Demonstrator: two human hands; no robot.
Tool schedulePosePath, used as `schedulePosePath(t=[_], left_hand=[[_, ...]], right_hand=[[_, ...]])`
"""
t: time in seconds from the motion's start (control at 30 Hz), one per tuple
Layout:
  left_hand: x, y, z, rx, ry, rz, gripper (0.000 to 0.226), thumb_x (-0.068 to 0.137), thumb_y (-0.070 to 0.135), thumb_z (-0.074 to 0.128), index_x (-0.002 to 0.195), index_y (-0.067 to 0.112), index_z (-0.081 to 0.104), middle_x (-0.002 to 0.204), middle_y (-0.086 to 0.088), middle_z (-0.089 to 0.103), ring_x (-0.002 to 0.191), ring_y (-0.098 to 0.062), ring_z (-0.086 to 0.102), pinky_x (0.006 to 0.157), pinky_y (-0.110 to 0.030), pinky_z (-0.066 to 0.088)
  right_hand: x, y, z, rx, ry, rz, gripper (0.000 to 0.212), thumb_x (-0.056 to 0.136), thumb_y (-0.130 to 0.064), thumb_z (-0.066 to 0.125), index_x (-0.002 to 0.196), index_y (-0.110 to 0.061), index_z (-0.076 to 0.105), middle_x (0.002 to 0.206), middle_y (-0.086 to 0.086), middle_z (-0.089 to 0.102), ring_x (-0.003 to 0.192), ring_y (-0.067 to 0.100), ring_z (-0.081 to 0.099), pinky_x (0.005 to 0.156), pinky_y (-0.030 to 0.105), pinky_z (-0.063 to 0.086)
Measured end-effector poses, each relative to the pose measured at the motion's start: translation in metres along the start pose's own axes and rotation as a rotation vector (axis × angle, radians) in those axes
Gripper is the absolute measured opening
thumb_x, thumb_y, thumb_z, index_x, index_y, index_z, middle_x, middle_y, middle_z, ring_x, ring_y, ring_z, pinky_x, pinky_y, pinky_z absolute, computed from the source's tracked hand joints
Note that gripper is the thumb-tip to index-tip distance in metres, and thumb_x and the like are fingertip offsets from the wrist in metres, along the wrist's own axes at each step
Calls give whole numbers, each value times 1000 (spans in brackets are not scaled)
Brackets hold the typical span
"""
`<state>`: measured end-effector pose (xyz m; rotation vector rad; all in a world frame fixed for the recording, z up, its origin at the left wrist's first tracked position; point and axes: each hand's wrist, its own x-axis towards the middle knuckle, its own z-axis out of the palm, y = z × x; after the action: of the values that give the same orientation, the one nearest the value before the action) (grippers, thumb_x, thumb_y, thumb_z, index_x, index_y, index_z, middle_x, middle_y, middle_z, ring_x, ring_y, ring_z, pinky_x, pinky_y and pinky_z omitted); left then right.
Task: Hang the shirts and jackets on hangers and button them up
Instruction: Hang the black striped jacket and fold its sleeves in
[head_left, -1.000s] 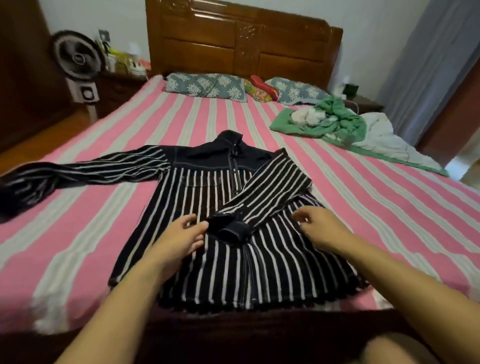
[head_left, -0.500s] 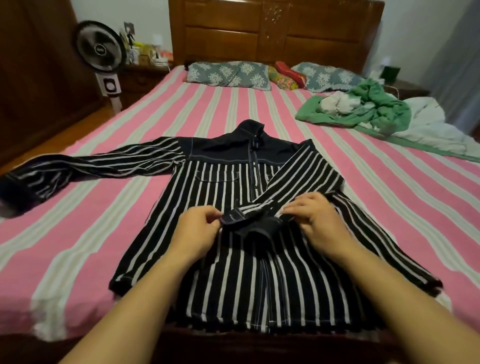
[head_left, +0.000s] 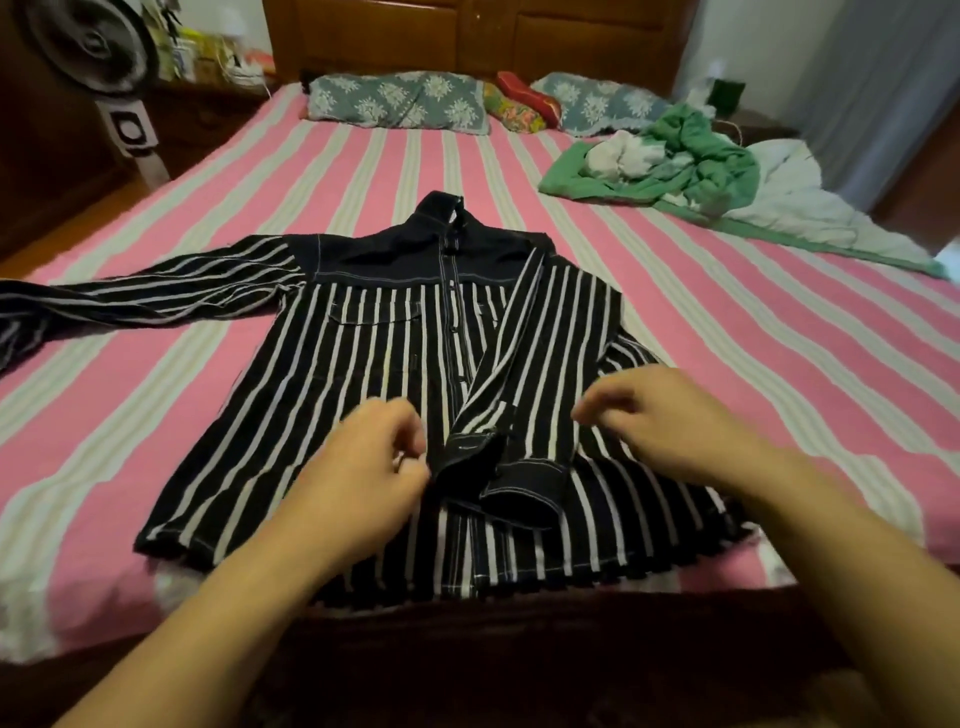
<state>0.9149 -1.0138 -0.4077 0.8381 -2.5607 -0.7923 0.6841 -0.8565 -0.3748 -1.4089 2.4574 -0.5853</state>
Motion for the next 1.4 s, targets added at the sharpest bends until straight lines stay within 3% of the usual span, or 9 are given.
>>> schedulePosePath(t=[0.13, 0.33, 0.43, 0.57, 0.73, 0.97, 1.17, 1.3, 1.4], left_hand=[[10, 27, -2, -270, 294, 105, 27, 85, -3, 56, 85, 22, 65, 82, 12, 63, 78, -3, 59, 65, -12, 43], [51, 35, 45, 160, -228, -110, 32, 90, 40, 65, 119, 28, 59, 112, 9, 63, 98, -11, 62, 85, -34, 55], [63, 24, 44, 221, -291, -185, 27, 91, 29, 66, 118, 29, 63, 111, 4, 65, 100, -16, 61, 90, -38, 55], [66, 7, 35, 78, -299, -284, 34, 95, 7, 54, 108, 34, 70, 103, 5, 70, 97, -14, 65, 82, -31, 55], [64, 7, 30, -474, -356, -418, 27, 98, 5, 54, 96, 21, 76, 84, 0, 77, 79, -13, 73, 64, -21, 56], [65, -2, 48, -398, -204, -348, 10, 95, 25, 70, 88, 26, 77, 80, 5, 76, 74, -6, 71, 64, -19, 53], [64, 0, 56, -28, -100, -45, 3, 91, 27, 69, 92, 30, 69, 95, 13, 63, 92, -7, 60, 86, -30, 51], [65, 4, 52, 198, -83, 88, 9, 92, 31, 62, 92, 23, 61, 91, 12, 56, 85, -8, 54, 74, -26, 44], [70, 7, 48, -232, -154, -175, 17, 94, 22, 63, 83, 9, 63, 81, 1, 65, 74, -12, 59, 69, -25, 45]], right_hand=[[10, -20, 36, 156, 127, 59, 17, 99, -28, 57, 104, -30, 73, 96, -18, 67, 89, -2, 60, 78, 21, 44], [28, -25, 55, -32, -246, 171, 40, 90, -49, 66, 120, -23, 67, 118, -1, 67, 110, 17, 61, 97, 34, 50], [22, -26, 55, -94, -387, 136, 70, 84, -57, 70, 142, -23, 53, 138, 1, 54, 129, 20, 49, 110, 38, 43], [18, -19, 54, 102, -428, 181, 54, 95, -34, 67, 146, -26, 51, 140, -4, 57, 128, 15, 53, 112, 33, 41], [32, -9, 70, 119, -184, 135, 24, 100, -26, 57, 116, -34, 73, 114, -10, 71, 114, 12, 60, 110, 35, 41], [53, 0, 67, -290, -183, -280, 30, 94, -28, 67, 123, -36, 70, 101, -15, 53, 106, 12, 55, 92, 25, 45], [54, 12, 79, -283, -22, -447, 19, 95, -28, 63, 108, -33, 76, 98, -10, 58, 93, 12, 46, 84, 34, 49], [52, 12, 74, -127, 197, -508, 12, 96, -22, 60, 102, -20, 70, 104, -8, 63, 104, 13, 49, 93, 31, 47], [50, 6, 77, -76, 245, -575, 11, 96, -17, 57, 101, -15, 66, 106, -3, 66, 107, 17, 55, 94, 34, 49]])
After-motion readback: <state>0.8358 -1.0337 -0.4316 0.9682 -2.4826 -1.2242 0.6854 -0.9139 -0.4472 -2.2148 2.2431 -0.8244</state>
